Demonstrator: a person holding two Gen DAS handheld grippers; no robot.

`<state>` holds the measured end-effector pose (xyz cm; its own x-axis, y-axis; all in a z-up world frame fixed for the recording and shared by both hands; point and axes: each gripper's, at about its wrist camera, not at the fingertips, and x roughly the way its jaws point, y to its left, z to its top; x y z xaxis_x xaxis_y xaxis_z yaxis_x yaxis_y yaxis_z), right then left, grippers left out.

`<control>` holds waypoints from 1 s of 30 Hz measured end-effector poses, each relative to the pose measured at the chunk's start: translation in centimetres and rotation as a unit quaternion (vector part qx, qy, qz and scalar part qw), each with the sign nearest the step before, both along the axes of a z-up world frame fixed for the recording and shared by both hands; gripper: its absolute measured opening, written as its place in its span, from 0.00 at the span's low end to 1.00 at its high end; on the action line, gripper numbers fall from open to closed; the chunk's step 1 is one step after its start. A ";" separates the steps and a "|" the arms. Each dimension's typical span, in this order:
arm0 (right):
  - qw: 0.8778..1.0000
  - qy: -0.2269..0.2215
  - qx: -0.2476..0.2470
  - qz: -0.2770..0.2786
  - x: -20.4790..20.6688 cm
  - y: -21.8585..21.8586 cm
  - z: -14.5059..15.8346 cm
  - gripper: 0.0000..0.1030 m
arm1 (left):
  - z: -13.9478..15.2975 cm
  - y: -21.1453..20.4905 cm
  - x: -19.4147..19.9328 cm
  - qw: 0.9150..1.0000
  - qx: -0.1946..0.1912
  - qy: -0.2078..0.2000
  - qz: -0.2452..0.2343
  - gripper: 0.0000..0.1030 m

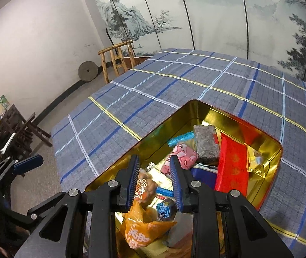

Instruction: Organize snacks

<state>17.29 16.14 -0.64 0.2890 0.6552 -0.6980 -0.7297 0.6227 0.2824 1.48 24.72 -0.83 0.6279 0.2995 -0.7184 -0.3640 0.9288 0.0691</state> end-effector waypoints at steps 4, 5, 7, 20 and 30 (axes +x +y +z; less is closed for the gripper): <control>1.000 0.000 0.000 0.001 0.0 0.1 0.0 0.29 | 0.0 0.1 0.0 1.000 -0.001 0.002 0.000 0.86; 1.000 0.001 0.000 0.001 0.0 0.1 0.0 0.29 | 0.0 0.1 0.0 1.000 -0.001 0.002 0.000 0.86; 1.000 0.001 0.001 0.001 0.0 0.1 0.1 0.29 | -0.2 0.2 0.0 1.000 -0.001 0.003 0.001 0.86; 0.999 -0.046 0.005 -0.020 -2.6 -1.6 1.6 0.32 | 0.3 -0.7 -1.1 0.999 0.012 -0.036 -0.004 0.86; 0.983 -0.157 0.035 -0.087 -8.8 -6.8 4.6 0.81 | 2.4 -3.7 -2.8 0.994 0.047 -0.095 -0.011 0.88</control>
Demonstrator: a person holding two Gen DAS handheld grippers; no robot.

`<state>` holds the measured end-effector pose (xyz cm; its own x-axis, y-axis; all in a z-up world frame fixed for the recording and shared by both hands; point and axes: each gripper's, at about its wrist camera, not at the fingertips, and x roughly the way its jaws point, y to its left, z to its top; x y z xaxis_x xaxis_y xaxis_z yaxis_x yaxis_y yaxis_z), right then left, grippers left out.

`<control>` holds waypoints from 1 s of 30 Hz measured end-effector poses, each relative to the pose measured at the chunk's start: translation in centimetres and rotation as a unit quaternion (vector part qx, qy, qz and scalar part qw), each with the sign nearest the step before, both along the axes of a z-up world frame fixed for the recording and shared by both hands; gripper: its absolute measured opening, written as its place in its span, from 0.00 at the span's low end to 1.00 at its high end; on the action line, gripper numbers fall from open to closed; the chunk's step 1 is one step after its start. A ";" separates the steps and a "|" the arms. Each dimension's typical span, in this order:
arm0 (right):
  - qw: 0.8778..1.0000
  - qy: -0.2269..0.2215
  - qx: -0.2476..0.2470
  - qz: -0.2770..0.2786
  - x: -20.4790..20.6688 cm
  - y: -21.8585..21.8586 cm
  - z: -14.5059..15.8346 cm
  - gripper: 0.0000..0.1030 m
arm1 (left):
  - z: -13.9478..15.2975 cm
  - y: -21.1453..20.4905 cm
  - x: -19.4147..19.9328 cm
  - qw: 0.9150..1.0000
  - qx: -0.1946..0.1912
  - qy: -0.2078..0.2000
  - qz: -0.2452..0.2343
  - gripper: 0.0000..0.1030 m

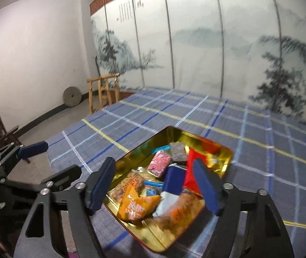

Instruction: Organize snacks

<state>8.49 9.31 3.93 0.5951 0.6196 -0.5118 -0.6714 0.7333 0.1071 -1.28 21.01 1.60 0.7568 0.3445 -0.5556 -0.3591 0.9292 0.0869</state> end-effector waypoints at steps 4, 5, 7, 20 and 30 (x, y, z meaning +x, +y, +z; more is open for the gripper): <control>0.998 -0.041 0.034 -0.032 -2.9 -2.8 1.4 0.92 | 1.0 -0.9 -1.6 0.999 -0.008 -0.043 0.001 0.94; 0.997 -0.049 0.039 -0.035 -3.4 -3.2 1.6 0.95 | 1.3 -1.0 -1.8 0.999 -0.009 -0.052 0.004 0.96; 0.995 -0.077 0.041 -0.048 -5.2 -4.2 2.3 0.96 | 2.1 -1.6 -2.8 0.997 -0.009 -0.071 0.009 0.97; 0.979 -0.153 0.096 -0.096 -11.3 -10.1 7.0 1.00 | 10.9 -7.4 -10.6 0.980 0.073 -0.184 0.015 1.00; 0.974 -0.157 0.105 -0.121 -12.5 -13.2 8.1 1.00 | 11.5 -10.8 -11.5 0.979 0.061 -0.182 -0.064 1.00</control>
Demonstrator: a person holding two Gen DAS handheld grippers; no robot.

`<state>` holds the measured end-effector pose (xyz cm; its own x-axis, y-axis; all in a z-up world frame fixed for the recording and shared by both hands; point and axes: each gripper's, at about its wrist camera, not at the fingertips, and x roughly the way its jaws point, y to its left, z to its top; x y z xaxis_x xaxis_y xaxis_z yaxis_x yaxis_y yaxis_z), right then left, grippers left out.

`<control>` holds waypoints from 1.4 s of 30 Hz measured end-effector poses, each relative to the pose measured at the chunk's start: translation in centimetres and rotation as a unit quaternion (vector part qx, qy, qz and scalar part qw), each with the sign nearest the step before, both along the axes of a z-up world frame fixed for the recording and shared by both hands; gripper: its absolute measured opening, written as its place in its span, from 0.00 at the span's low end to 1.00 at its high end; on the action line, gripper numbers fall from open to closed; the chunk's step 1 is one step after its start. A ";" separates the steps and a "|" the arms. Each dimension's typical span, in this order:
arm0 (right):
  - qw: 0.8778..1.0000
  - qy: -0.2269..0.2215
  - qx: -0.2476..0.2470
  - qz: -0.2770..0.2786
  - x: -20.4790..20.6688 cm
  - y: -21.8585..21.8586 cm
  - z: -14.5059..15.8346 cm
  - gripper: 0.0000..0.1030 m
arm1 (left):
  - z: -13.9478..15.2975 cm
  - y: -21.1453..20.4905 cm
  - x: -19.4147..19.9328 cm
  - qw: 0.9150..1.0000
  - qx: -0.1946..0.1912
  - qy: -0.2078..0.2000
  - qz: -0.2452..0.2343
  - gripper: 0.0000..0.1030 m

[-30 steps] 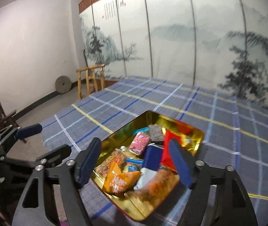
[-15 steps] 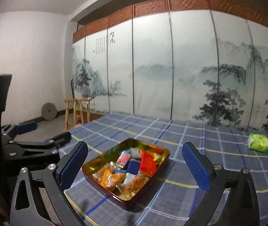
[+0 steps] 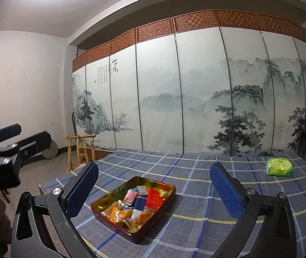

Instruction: Organize snacks

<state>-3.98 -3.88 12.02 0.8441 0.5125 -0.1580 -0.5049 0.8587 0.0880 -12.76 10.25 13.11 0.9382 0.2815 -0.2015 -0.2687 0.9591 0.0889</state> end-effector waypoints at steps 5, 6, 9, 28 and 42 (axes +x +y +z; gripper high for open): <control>1.000 0.020 -0.006 -0.013 0.4 -0.4 -0.6 1.00 | -1.4 0.6 1.7 0.998 -0.023 0.052 0.003 1.00; 1.000 0.023 -0.009 -0.014 0.5 -0.3 -0.8 1.00 | -1.7 0.8 2.0 0.998 -0.029 0.059 0.003 1.00; 0.999 0.029 -0.018 -0.016 0.7 0.0 -1.1 1.00 | -2.5 1.7 2.4 0.996 -0.045 0.069 0.017 1.00; 0.996 0.060 -0.061 -0.008 1.3 2.3 -3.3 1.00 | -7.3 4.7 5.3 0.986 -0.071 0.142 0.052 1.00; 0.995 0.074 -0.071 0.000 1.8 2.9 -4.2 1.00 | -8.5 6.1 6.0 0.980 -0.090 0.165 0.064 1.00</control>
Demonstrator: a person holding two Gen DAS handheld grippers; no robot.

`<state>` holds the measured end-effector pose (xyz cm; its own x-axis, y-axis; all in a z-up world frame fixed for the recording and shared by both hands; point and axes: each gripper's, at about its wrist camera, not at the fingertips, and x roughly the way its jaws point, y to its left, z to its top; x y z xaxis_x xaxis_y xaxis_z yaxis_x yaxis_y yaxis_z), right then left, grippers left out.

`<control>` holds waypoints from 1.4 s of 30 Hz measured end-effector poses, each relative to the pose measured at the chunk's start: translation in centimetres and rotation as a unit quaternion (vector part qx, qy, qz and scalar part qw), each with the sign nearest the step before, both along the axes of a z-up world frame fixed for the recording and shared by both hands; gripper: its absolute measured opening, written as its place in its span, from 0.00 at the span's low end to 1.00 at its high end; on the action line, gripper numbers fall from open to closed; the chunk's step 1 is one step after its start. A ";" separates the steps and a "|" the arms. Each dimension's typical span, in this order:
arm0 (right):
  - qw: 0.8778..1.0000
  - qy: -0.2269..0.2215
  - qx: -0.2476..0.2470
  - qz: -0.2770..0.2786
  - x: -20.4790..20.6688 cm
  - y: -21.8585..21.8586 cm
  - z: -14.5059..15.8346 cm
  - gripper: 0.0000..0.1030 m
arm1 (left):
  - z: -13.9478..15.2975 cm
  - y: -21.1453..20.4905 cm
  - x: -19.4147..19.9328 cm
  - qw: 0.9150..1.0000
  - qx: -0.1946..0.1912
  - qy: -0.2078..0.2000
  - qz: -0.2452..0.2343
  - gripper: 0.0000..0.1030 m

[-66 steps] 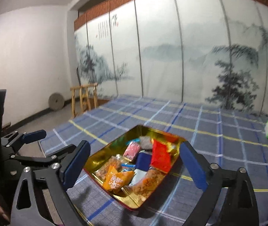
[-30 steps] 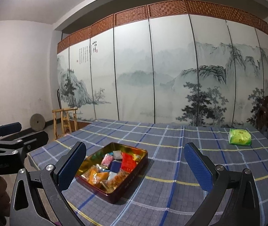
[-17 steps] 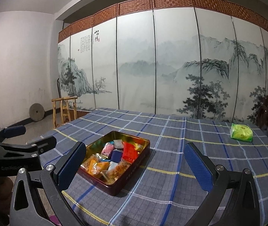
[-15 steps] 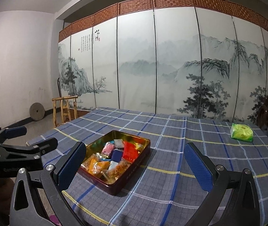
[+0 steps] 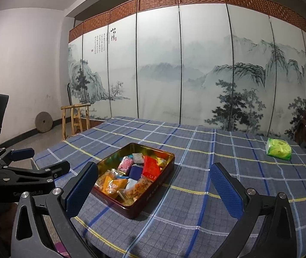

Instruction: Organize snacks

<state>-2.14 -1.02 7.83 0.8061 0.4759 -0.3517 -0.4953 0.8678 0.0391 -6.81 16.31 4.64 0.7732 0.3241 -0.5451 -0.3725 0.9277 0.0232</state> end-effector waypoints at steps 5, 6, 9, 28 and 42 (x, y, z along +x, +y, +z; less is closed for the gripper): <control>1.000 0.000 -0.002 0.001 0.0 0.2 -0.3 1.00 | -0.1 0.1 0.0 1.000 0.002 0.001 0.001 1.00; 1.000 0.000 -0.002 0.001 0.0 0.2 -0.2 1.00 | -0.1 0.1 0.0 1.000 0.001 0.001 0.001 1.00; 1.000 0.001 -0.002 0.001 0.0 0.2 -0.2 1.00 | -0.1 0.1 0.0 1.000 0.002 0.001 0.002 1.00; 1.000 0.006 -0.006 0.004 0.0 0.4 -0.9 1.00 | -1.0 0.6 0.0 1.000 0.003 0.005 0.004 1.00; 1.000 0.006 -0.005 0.005 0.0 0.4 -0.9 1.00 | -1.0 0.6 0.0 1.000 0.004 0.006 0.003 1.00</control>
<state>-2.14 -0.66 6.94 0.7967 0.4806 -0.3664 -0.5037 0.8631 0.0367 -6.81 16.92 3.59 0.7644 0.3341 -0.5514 -0.3785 0.9249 0.0358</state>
